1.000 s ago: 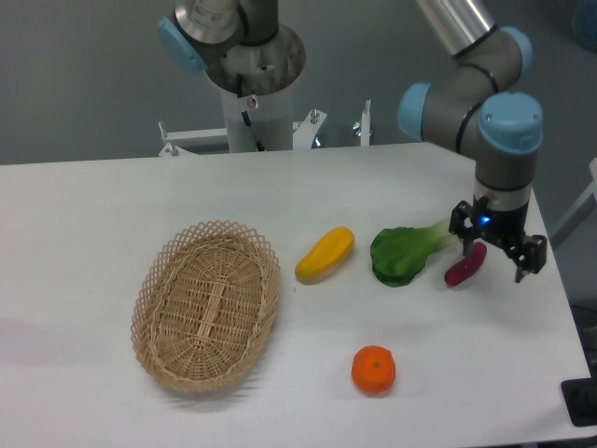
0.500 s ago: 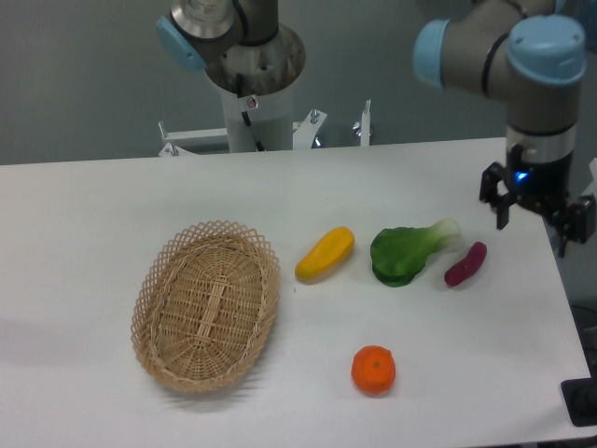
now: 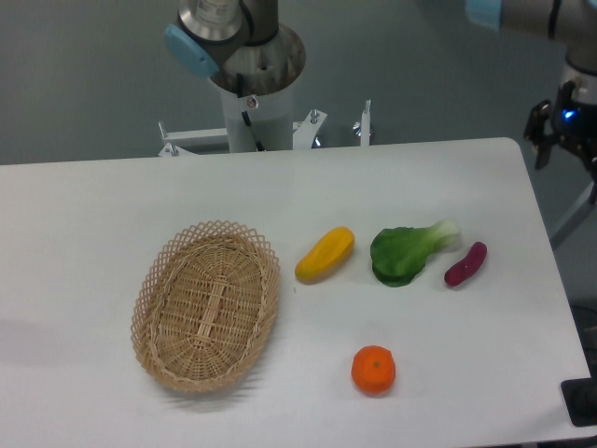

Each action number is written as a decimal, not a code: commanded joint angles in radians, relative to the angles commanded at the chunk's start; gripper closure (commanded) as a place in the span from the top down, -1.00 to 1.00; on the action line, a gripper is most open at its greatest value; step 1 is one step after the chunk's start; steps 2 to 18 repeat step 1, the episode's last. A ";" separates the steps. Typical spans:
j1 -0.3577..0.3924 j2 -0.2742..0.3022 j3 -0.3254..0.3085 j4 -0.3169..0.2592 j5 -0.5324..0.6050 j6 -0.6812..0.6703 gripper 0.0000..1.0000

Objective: Place the sweet potato on the table

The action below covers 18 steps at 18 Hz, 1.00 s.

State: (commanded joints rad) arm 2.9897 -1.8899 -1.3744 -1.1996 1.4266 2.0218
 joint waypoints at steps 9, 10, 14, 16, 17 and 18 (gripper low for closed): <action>-0.002 0.002 -0.002 0.002 0.002 0.000 1.00; -0.002 0.002 -0.002 0.002 0.002 0.000 1.00; -0.002 0.002 -0.002 0.002 0.002 0.000 1.00; -0.002 0.002 -0.002 0.002 0.002 0.000 1.00; -0.002 0.002 -0.002 0.002 0.002 0.000 1.00; -0.002 0.002 -0.002 0.002 0.002 0.000 1.00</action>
